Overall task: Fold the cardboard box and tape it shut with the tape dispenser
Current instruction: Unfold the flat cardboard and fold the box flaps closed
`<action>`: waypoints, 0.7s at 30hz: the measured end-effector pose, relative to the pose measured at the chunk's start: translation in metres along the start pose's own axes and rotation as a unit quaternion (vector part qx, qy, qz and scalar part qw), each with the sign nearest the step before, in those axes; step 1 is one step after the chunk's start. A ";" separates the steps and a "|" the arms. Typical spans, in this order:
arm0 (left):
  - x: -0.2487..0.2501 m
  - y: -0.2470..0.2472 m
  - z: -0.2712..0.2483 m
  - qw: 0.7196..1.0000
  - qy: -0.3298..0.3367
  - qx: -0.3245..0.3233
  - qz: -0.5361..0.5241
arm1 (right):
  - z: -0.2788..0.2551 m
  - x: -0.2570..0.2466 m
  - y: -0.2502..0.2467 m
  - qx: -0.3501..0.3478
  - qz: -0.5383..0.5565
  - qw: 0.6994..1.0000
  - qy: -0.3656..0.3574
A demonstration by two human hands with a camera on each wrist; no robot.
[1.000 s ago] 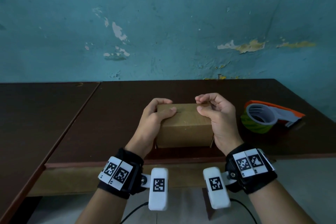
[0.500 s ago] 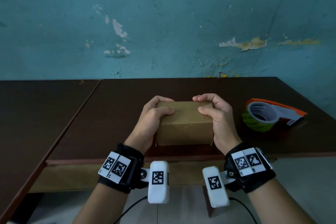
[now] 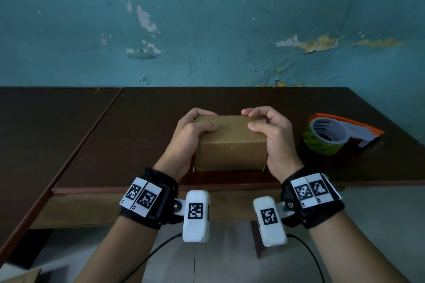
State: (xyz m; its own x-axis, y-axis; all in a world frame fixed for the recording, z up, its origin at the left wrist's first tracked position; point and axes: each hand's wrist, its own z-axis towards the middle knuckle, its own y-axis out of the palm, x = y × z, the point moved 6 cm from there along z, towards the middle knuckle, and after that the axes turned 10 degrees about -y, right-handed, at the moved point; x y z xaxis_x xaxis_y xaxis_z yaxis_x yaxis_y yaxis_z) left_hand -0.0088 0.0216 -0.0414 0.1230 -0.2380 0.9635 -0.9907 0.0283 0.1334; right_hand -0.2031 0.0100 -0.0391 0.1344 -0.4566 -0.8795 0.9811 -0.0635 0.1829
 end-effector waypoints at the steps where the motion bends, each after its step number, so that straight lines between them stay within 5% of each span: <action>1: 0.000 0.000 0.000 1.000 0.000 0.000 0.000 | 0.000 0.000 0.000 0.001 0.003 1.000 0.001; 21: -0.003 0.000 0.000 1.000 -0.009 -0.022 -0.021 | 0.003 -0.001 0.000 -0.033 0.018 0.999 0.016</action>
State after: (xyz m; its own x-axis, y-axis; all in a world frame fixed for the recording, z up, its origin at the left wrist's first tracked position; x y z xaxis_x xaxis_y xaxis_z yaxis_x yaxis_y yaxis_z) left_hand -0.0095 0.0222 -0.0447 0.1626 -0.2572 0.9526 -0.9812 0.0597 0.1836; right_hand -0.2035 0.0075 -0.0373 0.1730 -0.4291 -0.8865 0.9825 0.0121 0.1858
